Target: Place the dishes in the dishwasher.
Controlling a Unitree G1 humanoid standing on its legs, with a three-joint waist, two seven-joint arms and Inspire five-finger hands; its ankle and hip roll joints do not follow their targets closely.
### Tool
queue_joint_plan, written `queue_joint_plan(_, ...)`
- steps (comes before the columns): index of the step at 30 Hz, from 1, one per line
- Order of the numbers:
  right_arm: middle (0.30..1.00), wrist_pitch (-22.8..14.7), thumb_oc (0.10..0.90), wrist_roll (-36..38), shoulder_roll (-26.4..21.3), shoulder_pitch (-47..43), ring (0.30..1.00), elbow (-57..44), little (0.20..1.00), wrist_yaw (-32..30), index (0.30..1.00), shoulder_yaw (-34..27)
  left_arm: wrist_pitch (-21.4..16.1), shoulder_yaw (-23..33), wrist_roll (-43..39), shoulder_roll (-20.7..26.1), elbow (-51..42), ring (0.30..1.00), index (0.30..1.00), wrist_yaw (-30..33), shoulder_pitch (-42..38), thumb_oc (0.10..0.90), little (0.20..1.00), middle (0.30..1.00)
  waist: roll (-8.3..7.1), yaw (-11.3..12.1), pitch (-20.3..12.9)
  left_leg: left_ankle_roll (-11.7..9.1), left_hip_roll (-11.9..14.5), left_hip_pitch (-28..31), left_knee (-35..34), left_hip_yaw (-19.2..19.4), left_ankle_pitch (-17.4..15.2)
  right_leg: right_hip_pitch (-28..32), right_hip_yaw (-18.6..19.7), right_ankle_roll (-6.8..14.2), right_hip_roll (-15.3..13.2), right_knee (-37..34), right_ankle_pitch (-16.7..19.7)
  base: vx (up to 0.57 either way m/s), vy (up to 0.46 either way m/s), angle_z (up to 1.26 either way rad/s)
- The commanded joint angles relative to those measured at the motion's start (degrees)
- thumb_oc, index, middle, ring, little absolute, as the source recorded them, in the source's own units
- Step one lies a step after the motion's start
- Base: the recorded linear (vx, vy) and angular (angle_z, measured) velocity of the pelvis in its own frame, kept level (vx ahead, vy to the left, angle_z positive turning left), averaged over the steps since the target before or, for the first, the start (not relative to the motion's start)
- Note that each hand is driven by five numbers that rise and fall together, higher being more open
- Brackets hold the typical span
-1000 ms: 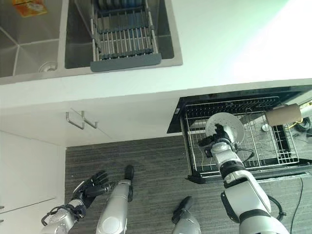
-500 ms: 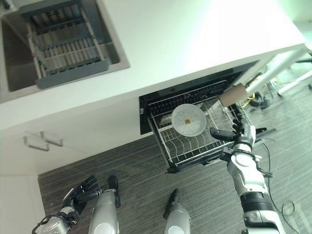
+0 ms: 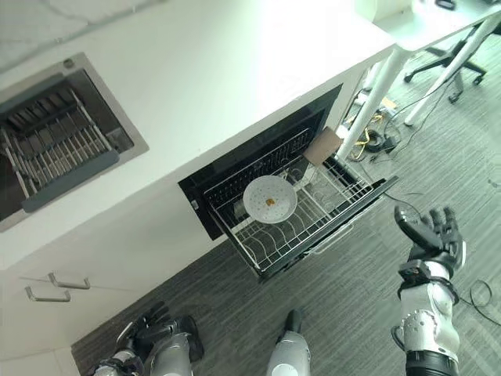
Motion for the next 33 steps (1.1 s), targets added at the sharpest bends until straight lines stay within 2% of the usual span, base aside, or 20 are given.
queue_joint_plan(1,0.747,0.44,0.698,7.55,-3.17,-3.14,0.747,1.19,0.747,1.57,0.747,-2.36,-2.64,-1.05,0.98,2.08,-1.77,0.9,0.9,-1.22,1.02,0.8,0.9,0.9,-0.55,1.71,-1.56,-3.2,2.69,5.98,-1.26,2.11,-3.36,-1.13,-1.1,1.61,-0.82,4.99,-5.01,0.07,-0.005,0.0)
queue_joint_plan(2,0.462,1.6,0.508,10.57,-2.84,-3.29,0.462,5.98,0.462,2.32,0.462,-1.85,-2.21,-1.37,1.2,2.21,-1.68,0.9,0.9,-1.17,0.8,0.8,0.9,0.9,-0.46,2.27,-1.98,-3.2,2.59,6.08,-1.26,1.84,-3.38,-0.67,-1.53,1.52,-0.91,4.99,-5.15,0.06,-0.022,0.01)
queue_joint_plan(3,0.314,2.38,0.409,11.79,-2.72,-3.42,0.314,8.16,0.314,2.79,0.314,-1.48,-1.94,-1.56,1.33,2.3,-1.65,0.9,0.9,-1.21,0.71,0.8,0.9,0.9,-0.4,2.57,-2.14,-3.18,2.51,6.11,-1.26,1.64,-3.39,-0.43,-1.76,1.49,-0.93,4.99,-5.19,0.06,-0.032,0.02)
queue_joint_plan(4,0.3,2.87,0.4,13.71,-2.54,-3.63,0.3,10.49,0.3,2.81,0.3,-0.97,-1.64,-1.72,1.47,2.45,-1.6,0.9,0.9,-1.29,0.64,0.8,0.9,0.9,-0.35,2.94,-2.3,-3.14,2.39,6.13,-1.26,1.41,-3.43,-0.18,-1.99,1.46,-0.97,4.99,-5.26,0.04,-0.033,0.06)
queue_joint_plan(7,0.3,4.26,0.4,15.56,-2.13,-4.24,0.3,15.38,0.3,3.24,0.3,0.17,-1.02,-2.12,1.71,2.74,-1.24,0.9,0.9,-1.37,0.45,0.8,0.9,0.9,-0.22,3.8,-2.57,-3.09,2.12,6.1,-1.26,0.83,-3.48,0.33,-2.68,1.41,-1.13,4.99,-5.3,0.03,-0.027,0.09)
queue_joint_plan(10,0.3,6.35,0.4,20.61,-1.29,-5.6,0.3,22.97,0.3,4.17,0.3,1.22,-0.26,-2.58,1.75,3.23,0.08,0.9,0.9,-1.88,0.37,0.8,0.9,0.9,0.09,5.46,-3.02,-3.01,1.65,6.03,-1.26,-0.28,-3.54,1.23,-4.01,1.42,-1.47,4.99,-5.36,0.04,-0.027,0.16)
queue_joint_plan(12,0.3,7.07,0.4,20.86,-1.51,-7.0,0.3,28.14,0.3,5.09,0.3,1.18,-0.15,-3.05,1.47,3.42,1.41,0.9,0.9,-2.15,0.3,0.8,0.9,0.9,0.34,6.65,-3.24,-2.84,1.19,6.0,-1.26,-1.13,-3.67,1.83,-4.8,1.4,-1.64,4.99,-5.48,0.04,-0.021,0.28)
queue_joint_plan(20,0.3,9.78,0.4,21.59,-3.71,-12.1,0.3,37.73,0.3,6.1,0.3,1.17,0.63,-4.28,0.07,3.74,3.61,0.9,0.9,-2.67,-0.07,0.8,0.9,0.9,0.88,10.71,-3.42,-2.19,-1.03,5.47,-1.26,-4.11,-4.04,3.9,-7.75,1.69,-2.7,4.99,-5.45,0.04,-0.01,0.31)
queue_joint_plan(29,0.3,8.47,0.4,21.51,-6.38,-17.31,0.3,41.52,0.3,4.77,0.3,2.31,1.66,-5.14,-1.05,5.05,2.73,0.9,0.9,-1.97,0.32,0.8,0.9,0.9,1.22,16.75,-2.36,-0.98,-5.5,3.4,-1.26,-8.39,-4.38,6.46,-12.43,3.16,-5.72,4.99,-3.96,0.04,-0.011,0.33)
queue_joint_plan(33,0.3,7.63,0.4,20.44,-9.01,-20.44,0.3,41.4,0.3,3.03,0.3,2.89,2.16,-4.11,-1.59,5.95,1.67,0.9,0.9,-1.18,0.68,0.8,0.9,0.9,1.59,20.72,-1.32,-0.22,-8.4,1.35,-1.26,-11.52,-4.15,7.96,-15.36,3.24,-7.5,4.99,-2.85,0.04,-0.003,0.63)
